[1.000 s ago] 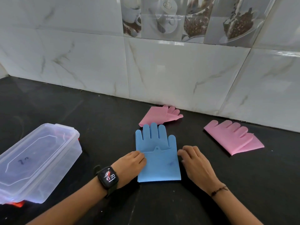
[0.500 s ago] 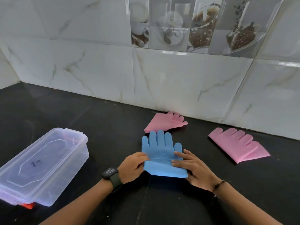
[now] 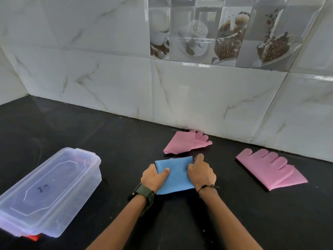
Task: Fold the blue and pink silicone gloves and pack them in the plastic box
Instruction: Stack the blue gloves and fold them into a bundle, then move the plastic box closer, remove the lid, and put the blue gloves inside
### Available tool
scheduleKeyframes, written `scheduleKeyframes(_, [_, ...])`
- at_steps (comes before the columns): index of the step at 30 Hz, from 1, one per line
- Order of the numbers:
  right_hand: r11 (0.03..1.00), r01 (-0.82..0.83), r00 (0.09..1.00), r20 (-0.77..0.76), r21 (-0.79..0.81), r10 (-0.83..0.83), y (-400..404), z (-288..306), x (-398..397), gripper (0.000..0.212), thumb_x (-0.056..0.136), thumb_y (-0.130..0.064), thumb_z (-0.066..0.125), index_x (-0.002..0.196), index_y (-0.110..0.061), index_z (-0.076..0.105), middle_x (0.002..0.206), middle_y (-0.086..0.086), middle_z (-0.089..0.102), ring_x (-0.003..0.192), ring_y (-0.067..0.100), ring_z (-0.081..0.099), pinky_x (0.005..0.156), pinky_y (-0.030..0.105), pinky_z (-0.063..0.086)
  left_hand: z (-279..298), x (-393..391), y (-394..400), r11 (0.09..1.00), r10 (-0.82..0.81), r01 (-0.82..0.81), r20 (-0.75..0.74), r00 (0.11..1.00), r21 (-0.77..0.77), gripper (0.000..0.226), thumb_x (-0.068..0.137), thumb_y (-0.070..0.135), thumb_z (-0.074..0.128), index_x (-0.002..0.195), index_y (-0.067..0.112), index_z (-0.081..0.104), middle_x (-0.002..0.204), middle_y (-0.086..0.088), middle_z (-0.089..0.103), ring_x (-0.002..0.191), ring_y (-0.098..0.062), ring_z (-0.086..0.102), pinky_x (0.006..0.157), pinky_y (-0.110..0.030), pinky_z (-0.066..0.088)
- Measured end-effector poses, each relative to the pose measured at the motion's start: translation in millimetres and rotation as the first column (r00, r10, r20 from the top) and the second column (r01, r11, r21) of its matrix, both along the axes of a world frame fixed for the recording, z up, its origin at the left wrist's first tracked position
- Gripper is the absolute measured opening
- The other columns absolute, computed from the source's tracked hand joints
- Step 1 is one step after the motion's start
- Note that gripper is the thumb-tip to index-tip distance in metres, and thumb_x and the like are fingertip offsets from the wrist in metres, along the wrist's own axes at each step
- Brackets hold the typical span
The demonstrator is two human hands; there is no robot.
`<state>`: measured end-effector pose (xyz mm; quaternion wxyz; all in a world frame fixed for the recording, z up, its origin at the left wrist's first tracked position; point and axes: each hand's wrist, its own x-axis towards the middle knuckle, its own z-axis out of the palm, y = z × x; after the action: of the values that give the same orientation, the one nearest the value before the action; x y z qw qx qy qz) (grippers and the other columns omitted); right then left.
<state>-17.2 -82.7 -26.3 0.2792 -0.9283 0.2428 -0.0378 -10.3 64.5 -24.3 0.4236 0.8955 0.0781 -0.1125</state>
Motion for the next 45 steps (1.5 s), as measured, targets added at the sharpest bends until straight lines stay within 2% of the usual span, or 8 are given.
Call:
scheduleKeyframes(4, [0.984,0.041,0.997,-0.057,-0.174,-0.051,0,-9,-10,0.031,0.094,-0.02,0.035,0.122,-0.009,0.041,0.121,0.014,0.053,0.107,0.031,0.054,0.066,0.034,0.04,-2,2,-7,0.975,-0.005,0.007,-0.013,1.0,0.222,0.06,0.082,0.047,0.059,0.118,0.002,0.043,0.122,-0.016,0.056,0.107,-0.033,0.059,0.081,-0.034,0.047])
scheduleKeyframes(10, [0.991,0.117,0.979,-0.175,0.065,-0.104,-3,-8,-12,0.074,0.088,-0.066,0.023,0.124,-0.006,0.047,0.122,0.017,0.056,0.108,0.034,0.057,0.076,0.038,0.043,0,5,-3,0.937,-0.046,0.08,-0.106,0.993,0.34,0.058,0.082,0.053,0.054,0.113,0.004,0.055,0.118,-0.014,0.063,0.103,-0.03,0.063,0.07,-0.028,0.044])
scheduleKeyframes(22, [0.938,0.26,0.954,0.09,0.229,-0.286,-44,-11,-95,0.04,0.093,-0.038,0.037,0.06,-0.016,0.039,0.069,0.004,0.052,0.067,0.026,0.05,0.059,0.032,0.038,1,-86,-68,0.973,-0.023,-0.02,-0.184,0.983,-0.229,0.045,0.097,0.035,0.033,0.121,-0.002,0.044,0.122,-0.02,0.055,0.105,-0.034,0.056,0.089,-0.045,0.053])
scheduleKeyframes(29, [0.886,0.425,0.901,-0.011,-0.188,-0.434,-82,-18,-192,0.037,0.094,-0.042,0.03,0.103,-0.013,0.052,0.102,0.009,0.063,0.094,0.027,0.058,0.075,0.039,0.049,-19,-159,-108,0.855,-0.416,0.299,0.216,0.883,0.424,0.054,0.089,0.043,0.049,0.132,0.009,0.046,0.119,-0.01,0.058,0.104,-0.026,0.059,0.076,-0.037,0.052])
scheduleKeyframes(32, [0.895,0.38,0.919,-0.011,-0.233,-0.393,-83,-15,-193,0.05,0.095,-0.044,0.033,0.137,-0.017,0.033,0.132,0.01,0.05,0.122,0.029,0.045,0.094,0.045,0.042,-18,-158,-103,0.747,-0.572,0.255,0.399,0.717,0.614,0.063,0.063,0.033,0.078,0.119,0.007,0.065,0.112,-0.015,0.07,0.096,-0.03,0.07,0.074,-0.042,0.058])
scheduleKeyframes(36, [0.926,0.241,0.967,-0.006,-0.289,-0.254,-84,-18,-191,0.058,0.096,-0.044,0.027,0.148,-0.023,0.013,0.157,0.004,0.021,0.146,0.027,0.011,0.115,0.053,0.015,-26,-155,-98,0.578,-0.802,0.392,0.409,0.435,0.716,0.055,0.08,0.033,0.042,0.128,0.013,0.056,0.132,-0.007,0.061,0.124,-0.024,0.056,0.096,-0.047,0.049])
scheduleKeyframes(42, [0.972,0.086,0.983,-0.14,-0.22,-0.118,-79,-11,-191,0.051,0.099,-0.04,0.015,0.149,-0.031,0.007,0.161,0.002,0.006,0.148,0.022,-0.003,0.117,0.053,0.001,-26,-153,-103,0.462,-0.858,0.565,0.182,0.48,0.684,0.06,0.098,0.036,0.016,0.15,0.008,0.006,0.161,-0.008,0.003,0.148,-0.023,-0.005,0.112,-0.04,-0.016])
scheduleKeyframes(45, [0.967,0.083,0.996,0.034,-0.242,-0.077,-70,11,-184,0.052,0.099,-0.038,0.021,0.149,-0.025,0.014,0.16,0.005,0.013,0.148,0.023,0.002,0.118,0.05,0.004,-8,-158,-98,0.594,-0.771,0.432,0.325,0.548,0.679,0.06,0.093,0.036,0.02,0.146,0.01,0.027,0.157,-0.007,0.025,0.146,-0.021,0.016,0.117,-0.045,0.008])
